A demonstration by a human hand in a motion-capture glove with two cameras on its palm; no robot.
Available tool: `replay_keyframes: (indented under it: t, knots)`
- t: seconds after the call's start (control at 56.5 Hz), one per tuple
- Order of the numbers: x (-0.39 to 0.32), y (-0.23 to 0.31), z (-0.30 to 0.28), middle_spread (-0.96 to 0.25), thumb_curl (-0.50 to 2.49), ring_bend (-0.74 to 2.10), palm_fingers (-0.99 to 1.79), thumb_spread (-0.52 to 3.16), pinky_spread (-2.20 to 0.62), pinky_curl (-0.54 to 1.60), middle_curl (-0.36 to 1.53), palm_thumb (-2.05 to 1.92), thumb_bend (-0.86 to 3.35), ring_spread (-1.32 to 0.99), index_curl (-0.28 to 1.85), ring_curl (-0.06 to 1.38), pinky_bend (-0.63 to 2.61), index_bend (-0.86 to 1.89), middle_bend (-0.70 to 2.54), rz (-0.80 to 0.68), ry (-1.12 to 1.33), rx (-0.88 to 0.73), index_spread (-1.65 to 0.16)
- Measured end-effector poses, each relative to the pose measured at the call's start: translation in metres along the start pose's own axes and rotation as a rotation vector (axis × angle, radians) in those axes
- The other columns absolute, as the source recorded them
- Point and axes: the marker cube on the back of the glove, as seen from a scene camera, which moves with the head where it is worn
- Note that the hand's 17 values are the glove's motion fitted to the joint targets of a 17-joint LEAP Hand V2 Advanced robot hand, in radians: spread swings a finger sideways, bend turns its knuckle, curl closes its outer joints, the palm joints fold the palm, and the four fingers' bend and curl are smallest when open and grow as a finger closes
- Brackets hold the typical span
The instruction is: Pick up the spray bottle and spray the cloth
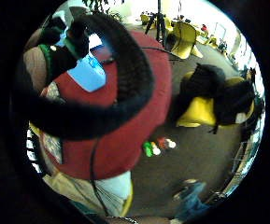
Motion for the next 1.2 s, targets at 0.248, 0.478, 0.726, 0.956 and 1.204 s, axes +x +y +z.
replay_keyframes:
  t: [0.248,0.478,0.726,0.956,1.204]
  knots:
    - [0.004,0.053,-0.031,-0.05,0.46,0.32,0.37,1.13,0.21,0.39,0.39,0.5,-0.04,-0.1,0.38,0.35,0.53,0.17,0.17,-0.03,0.25,-0.181,-0.41]
    - [0.005,0.089,-0.048,-0.05,0.4,0.3,0.31,1.08,0.23,0.37,0.34,0.43,-0.03,-0.09,0.33,0.33,0.49,0.16,0.16,0.015,0.42,-0.222,-0.44]
    - [0.015,0.073,-0.051,-0.05,0.37,0.31,0.33,1.05,0.24,0.36,0.31,0.41,-0.03,-0.09,0.31,0.32,0.47,0.15,0.17,0.012,0.336,-0.125,-0.45]
    - [0.014,0.042,-0.021,-0.02,0.36,0.34,0.41,1.03,0.23,0.35,0.31,0.44,-0.02,-0.09,0.27,0.33,0.45,0.12,0.19,0.056,-0.029,-0.129,-0.43]
    - [0.013,-0.012,0.014,-0.02,0.36,0.39,0.45,1.01,0.17,0.36,0.33,0.54,-0.02,-0.1,0.23,0.34,0.46,0.1,0.21,0.139,-0.403,-0.109,-0.39]
